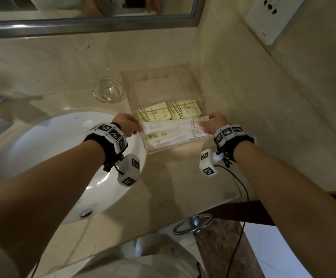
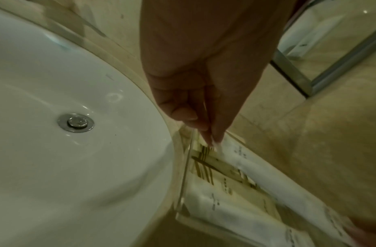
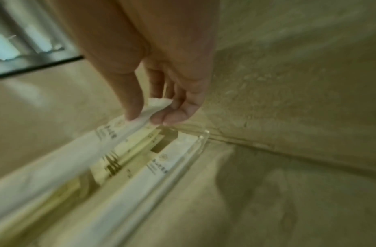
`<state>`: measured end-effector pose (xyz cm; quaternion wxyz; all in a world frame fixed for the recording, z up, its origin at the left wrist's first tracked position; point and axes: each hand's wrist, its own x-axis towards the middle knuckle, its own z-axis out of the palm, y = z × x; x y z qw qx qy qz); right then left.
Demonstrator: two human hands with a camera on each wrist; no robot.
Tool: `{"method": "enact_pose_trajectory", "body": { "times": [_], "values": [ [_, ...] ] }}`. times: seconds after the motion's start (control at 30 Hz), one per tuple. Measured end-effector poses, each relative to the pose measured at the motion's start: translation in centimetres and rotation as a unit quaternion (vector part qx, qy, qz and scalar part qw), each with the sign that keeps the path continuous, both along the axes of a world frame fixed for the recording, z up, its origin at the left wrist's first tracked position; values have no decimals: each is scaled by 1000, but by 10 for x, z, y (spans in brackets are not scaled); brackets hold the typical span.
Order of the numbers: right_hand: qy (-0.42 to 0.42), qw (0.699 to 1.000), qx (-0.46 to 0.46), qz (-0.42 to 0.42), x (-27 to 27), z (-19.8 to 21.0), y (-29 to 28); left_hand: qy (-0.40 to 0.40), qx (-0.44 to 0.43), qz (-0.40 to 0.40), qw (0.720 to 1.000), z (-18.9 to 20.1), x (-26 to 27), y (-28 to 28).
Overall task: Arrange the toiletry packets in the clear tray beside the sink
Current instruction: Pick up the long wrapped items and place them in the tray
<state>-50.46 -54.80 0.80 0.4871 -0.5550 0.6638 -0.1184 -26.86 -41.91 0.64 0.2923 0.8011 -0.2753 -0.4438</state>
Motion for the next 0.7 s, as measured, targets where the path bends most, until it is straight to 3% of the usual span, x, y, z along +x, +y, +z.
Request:
{"method": "enact_pose_trajectory", "body": {
  "times": [0.13, 0.27, 0.53, 0.7],
  "values": [
    [131, 989, -55, 51, -1, -5, 0, -73, 55, -84, 992, -2, -14, -7],
    [201, 973, -70, 92, -1, -11, 3, -129, 79, -146, 978, -9, -21, -9],
    [262, 956, -66, 117, -2, -36, 9, -191, 79, -234, 950, -18, -33, -8],
    [285, 943, -148, 86, 8, -27, 19, -198, 86, -231, 949, -15, -24, -7]
  ]
}}
